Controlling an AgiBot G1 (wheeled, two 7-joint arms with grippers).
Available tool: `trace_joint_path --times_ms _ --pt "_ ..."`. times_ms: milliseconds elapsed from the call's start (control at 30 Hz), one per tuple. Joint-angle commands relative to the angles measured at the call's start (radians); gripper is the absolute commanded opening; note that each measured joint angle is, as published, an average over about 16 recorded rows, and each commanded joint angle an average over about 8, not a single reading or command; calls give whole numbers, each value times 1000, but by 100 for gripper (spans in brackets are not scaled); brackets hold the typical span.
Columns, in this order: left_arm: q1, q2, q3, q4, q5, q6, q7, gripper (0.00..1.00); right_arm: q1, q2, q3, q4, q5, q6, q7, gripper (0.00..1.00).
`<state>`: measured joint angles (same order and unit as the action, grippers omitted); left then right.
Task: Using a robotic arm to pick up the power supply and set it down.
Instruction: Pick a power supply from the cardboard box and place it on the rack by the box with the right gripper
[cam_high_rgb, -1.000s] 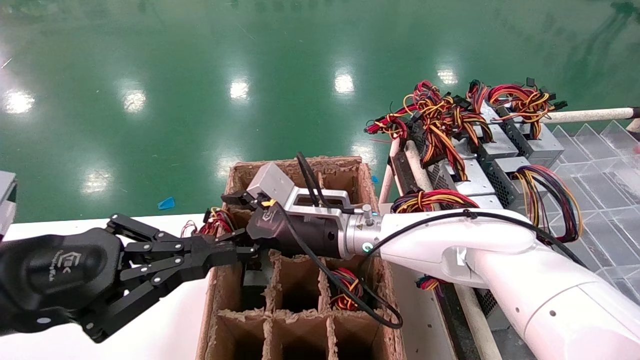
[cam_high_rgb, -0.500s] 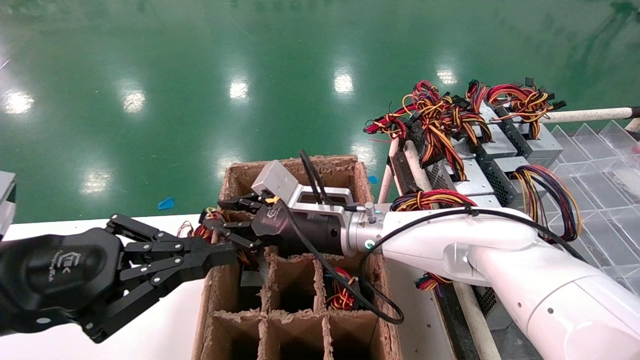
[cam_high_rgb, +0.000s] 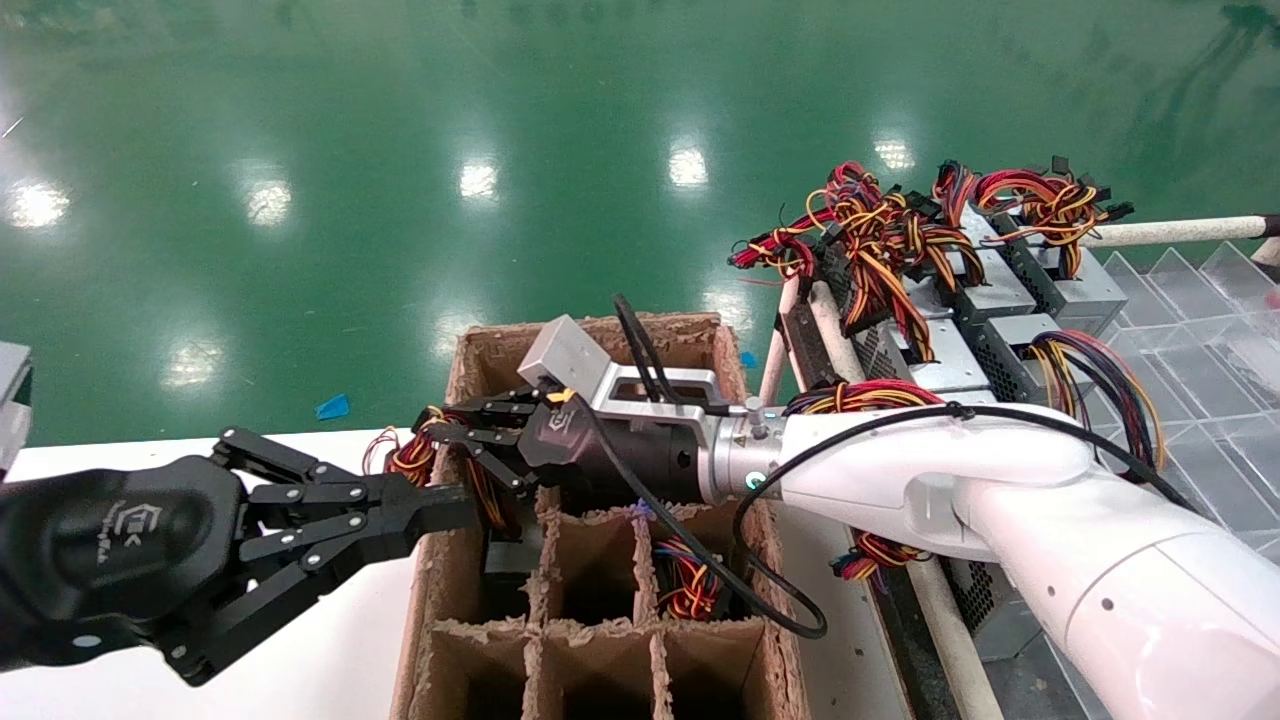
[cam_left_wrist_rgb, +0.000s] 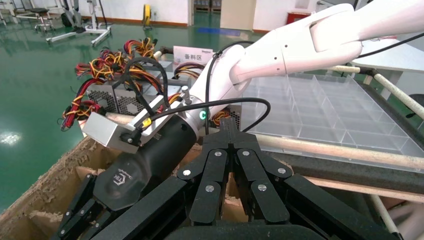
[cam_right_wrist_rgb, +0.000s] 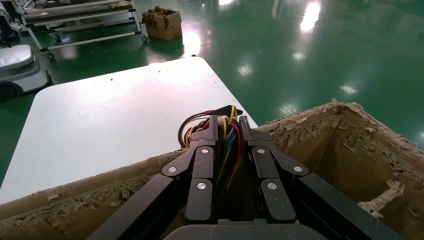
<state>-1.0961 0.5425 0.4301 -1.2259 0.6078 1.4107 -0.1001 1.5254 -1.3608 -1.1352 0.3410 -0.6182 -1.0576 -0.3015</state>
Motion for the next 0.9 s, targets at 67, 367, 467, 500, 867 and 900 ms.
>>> trace_joint_path --times_ms 67,367,467,500,867,900 --pt "0 0 0 0 0 0 0 0 6 1 -9 -12 10 -13 -8 0" --pt "0 0 0 0 0 0 0 0 24 8 -11 -56 50 -76 -43 0" --pt "0 0 0 0 0 0 0 0 33 10 -6 -75 65 -104 -59 0" --pt "0 0 0 0 0 0 0 0 35 11 -4 -82 70 -113 -63 0" --pt "0 0 0 0 0 0 0 0 69 14 14 -129 116 -201 -109 0" --pt "0 0 0 0 0 0 0 0 75 15 16 -131 120 -209 -113 0"
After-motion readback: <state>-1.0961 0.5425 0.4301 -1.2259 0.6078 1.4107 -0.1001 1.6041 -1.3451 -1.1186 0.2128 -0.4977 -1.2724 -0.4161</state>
